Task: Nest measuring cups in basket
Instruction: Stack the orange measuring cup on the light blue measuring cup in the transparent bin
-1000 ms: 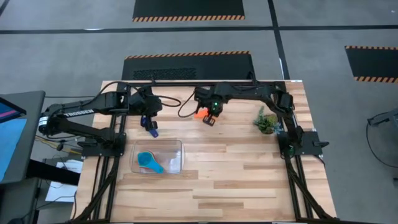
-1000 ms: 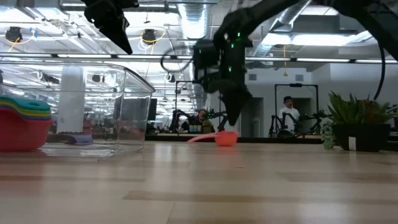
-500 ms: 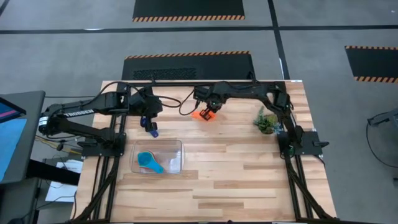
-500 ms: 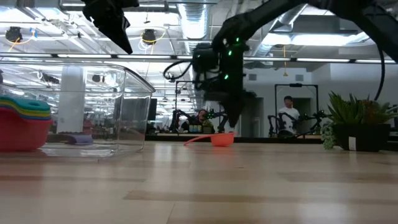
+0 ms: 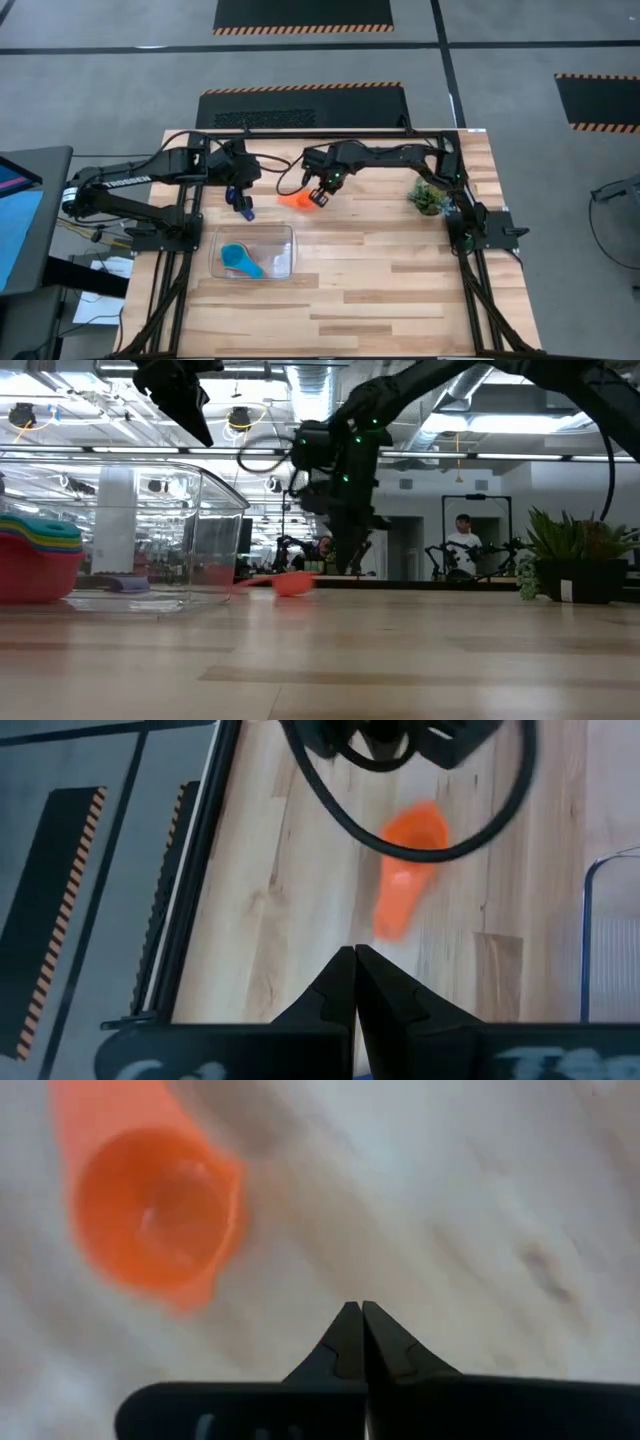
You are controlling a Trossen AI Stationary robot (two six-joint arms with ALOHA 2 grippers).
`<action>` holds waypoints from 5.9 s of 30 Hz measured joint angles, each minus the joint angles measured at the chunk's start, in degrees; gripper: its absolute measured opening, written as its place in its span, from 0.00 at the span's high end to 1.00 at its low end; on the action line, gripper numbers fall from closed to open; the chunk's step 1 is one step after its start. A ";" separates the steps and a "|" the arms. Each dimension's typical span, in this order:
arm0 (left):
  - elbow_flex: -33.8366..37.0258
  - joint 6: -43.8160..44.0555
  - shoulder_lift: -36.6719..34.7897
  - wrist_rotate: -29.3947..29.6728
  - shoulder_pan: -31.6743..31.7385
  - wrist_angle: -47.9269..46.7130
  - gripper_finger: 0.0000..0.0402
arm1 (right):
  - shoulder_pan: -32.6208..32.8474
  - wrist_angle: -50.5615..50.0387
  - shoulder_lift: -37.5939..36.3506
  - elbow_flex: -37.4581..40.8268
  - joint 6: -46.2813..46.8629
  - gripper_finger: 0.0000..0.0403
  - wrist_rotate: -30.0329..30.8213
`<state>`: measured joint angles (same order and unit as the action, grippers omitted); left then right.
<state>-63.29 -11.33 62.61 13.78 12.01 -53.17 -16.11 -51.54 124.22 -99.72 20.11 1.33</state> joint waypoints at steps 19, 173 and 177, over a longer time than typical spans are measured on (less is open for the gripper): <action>0.16 0.29 0.00 0.26 1.03 -8.69 1.00 | 8.63 -20.03 -5.46 -17.82 -1.05 0.98 8.63; -8.81 141.04 25.57 -14.43 -38.80 -36.83 0.99 | 61.69 -38.49 -30.86 -17.00 -1.15 0.94 39.15; -8.81 141.19 25.57 -16.41 -38.80 -36.87 0.99 | 61.71 -38.46 -30.86 -16.99 -1.20 0.94 39.08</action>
<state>-72.10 129.85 88.18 -2.63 -26.79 -90.03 45.60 -90.00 93.36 -116.71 18.91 40.40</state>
